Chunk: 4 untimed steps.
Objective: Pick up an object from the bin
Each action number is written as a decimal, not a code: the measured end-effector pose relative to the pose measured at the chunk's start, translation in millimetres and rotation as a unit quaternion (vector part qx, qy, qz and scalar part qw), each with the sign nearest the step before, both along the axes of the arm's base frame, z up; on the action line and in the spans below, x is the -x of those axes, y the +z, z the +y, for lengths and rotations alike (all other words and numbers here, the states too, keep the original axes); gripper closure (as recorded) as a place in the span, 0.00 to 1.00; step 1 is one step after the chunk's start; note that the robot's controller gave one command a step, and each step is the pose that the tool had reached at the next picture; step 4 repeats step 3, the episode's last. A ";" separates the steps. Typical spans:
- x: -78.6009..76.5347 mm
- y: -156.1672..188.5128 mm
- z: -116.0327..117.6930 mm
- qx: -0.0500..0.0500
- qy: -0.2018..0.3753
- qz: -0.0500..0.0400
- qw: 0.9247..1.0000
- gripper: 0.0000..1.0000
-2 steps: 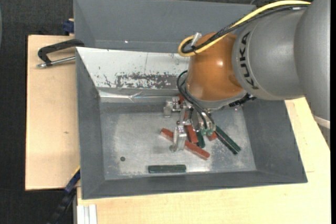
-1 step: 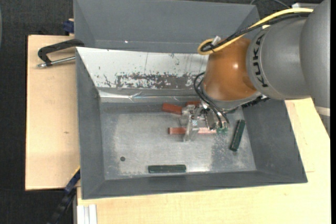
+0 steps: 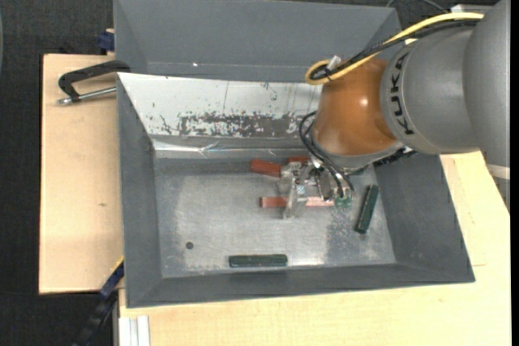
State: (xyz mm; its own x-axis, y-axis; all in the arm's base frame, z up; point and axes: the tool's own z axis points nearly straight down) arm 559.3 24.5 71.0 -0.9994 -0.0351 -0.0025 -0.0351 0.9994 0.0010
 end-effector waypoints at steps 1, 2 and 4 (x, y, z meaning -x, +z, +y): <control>-5.8 115.5 -4.1 0.000 0.064 -0.001 0.998 1.00; -5.8 115.5 -4.1 0.000 0.064 -0.001 0.998 1.00; 1.6 161.9 -9.5 0.000 0.074 0.002 0.997 1.00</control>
Offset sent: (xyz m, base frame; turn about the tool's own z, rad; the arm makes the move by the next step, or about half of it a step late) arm 0.0000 0.0000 0.0000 0.0000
